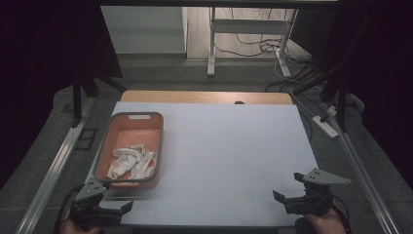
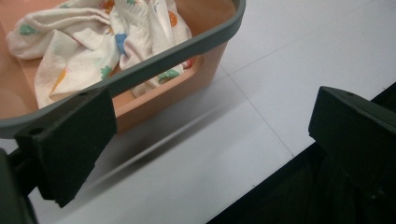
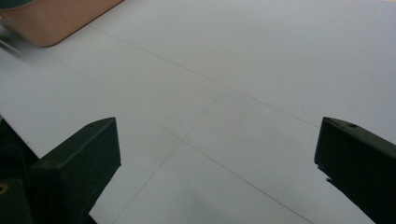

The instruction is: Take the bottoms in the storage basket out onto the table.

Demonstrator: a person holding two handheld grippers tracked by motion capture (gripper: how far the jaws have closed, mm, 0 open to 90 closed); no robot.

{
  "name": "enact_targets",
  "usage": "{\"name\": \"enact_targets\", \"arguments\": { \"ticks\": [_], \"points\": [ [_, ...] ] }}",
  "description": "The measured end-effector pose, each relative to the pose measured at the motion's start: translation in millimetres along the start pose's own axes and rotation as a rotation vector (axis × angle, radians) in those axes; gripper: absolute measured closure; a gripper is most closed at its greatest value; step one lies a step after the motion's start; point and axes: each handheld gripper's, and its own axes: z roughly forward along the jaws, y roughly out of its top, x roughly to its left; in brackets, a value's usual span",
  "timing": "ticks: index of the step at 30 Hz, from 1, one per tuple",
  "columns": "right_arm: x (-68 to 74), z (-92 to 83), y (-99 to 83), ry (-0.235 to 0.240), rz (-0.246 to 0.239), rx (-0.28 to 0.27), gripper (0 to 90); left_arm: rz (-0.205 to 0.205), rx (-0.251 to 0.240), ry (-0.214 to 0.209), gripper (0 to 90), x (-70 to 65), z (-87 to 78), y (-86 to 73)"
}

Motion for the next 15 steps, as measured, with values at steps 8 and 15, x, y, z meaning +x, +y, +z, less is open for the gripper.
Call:
{"name": "enact_targets", "arguments": {
  "ticks": [8, 15],
  "points": [
    [0.0, 0.0, 0.3, -0.006, 0.021, -0.026, 0.9, -0.025, 0.008, -0.018, 2.1, 3.6, 0.5, 0.2],
    [-0.7, 2.3, 0.7, -0.023, 0.033, -0.001, 0.0, -0.031, 0.013, -0.025, 1.7, 4.5, 1.0, 0.6]
  ]
}}
